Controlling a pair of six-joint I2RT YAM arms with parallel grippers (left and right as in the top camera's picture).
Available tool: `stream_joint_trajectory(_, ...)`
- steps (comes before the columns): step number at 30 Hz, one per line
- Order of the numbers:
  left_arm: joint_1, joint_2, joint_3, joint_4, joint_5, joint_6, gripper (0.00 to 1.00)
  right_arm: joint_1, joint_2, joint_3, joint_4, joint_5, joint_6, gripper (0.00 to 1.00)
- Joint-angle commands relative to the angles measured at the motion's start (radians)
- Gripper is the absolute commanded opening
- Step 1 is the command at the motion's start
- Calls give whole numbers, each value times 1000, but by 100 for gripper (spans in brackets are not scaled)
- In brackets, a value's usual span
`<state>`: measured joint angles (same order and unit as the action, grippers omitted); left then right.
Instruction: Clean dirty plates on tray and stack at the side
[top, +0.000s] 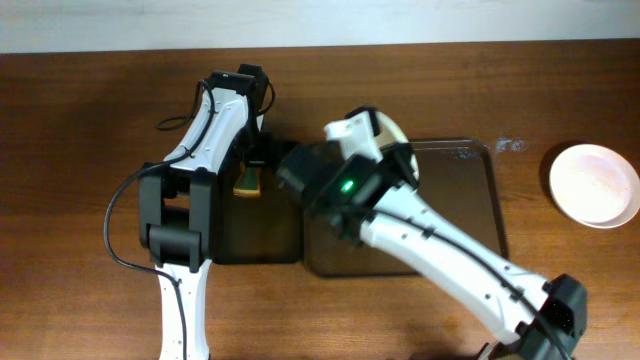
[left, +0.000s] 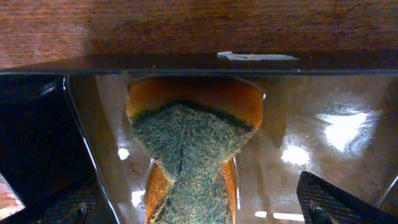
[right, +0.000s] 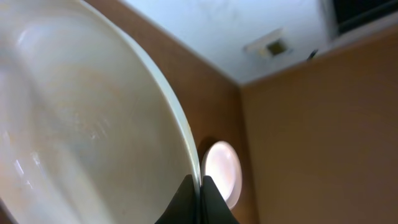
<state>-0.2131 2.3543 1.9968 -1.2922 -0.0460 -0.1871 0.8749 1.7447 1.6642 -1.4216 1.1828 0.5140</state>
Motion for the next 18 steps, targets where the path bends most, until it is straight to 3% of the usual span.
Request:
stream_joint_trajectory(1,-2,-30,-6,2,-11,-3,100,19,-2,-42,15,138,72,4)
stream_joint_trajectory(4,-2,-30,-7,1,-11,-3,100,-57,-2,-53,62,-55,71,4)
stream_joint_trajectory(8,-2,-30,-7,2,-11,-3,100,-307,-2,-53,164,-489,41,4)
stream_joint_trajectory(12,-2,-30,-7,2,-11,-3,100,-639,-2,-52,281,-977,-199,4)
stream_joint_trajectory(18,-1,-30,-7,2,-11,-3,100,-1225,2,-52,463,-1404,-304,4)
